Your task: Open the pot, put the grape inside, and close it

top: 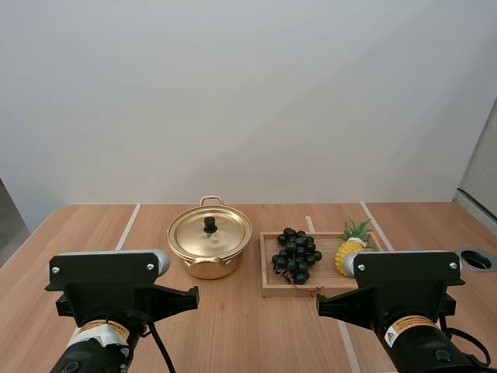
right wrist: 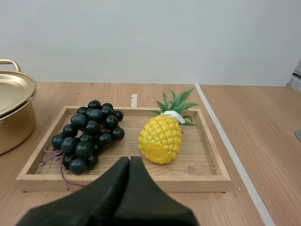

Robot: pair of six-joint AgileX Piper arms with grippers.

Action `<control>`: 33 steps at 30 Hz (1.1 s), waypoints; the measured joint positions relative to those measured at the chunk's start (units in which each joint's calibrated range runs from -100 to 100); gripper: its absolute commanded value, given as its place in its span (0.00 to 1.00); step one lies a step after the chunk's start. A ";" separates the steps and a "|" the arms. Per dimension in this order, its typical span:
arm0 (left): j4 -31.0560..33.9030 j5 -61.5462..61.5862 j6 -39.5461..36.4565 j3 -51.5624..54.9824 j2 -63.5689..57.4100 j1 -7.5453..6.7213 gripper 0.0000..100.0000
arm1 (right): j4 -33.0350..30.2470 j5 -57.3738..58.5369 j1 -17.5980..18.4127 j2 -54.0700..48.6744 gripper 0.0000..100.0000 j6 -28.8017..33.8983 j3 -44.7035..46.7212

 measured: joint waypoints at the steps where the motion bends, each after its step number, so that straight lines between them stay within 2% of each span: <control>1: 0.00 0.00 0.00 0.00 0.00 0.00 0.00 | 0.00 0.00 0.00 0.00 0.00 0.00 0.00; 7: 4.61 -0.73 0.72 0.00 0.00 0.00 0.00 | -0.79 0.00 0.00 0.00 0.00 0.00 0.00; 21: 4.98 -3.20 0.72 0.00 0.00 0.00 0.00 | -0.88 -0.19 0.00 0.00 0.00 0.00 0.00; 26: 4.98 -4.90 0.72 -0.18 0.00 0.00 0.00 | -1.16 -3.69 0.00 0.00 0.00 0.00 0.00; 33: 4.98 -8.72 0.72 -7.38 0.00 0.00 0.00 | -1.66 -7.34 0.00 0.00 0.00 0.00 -2.97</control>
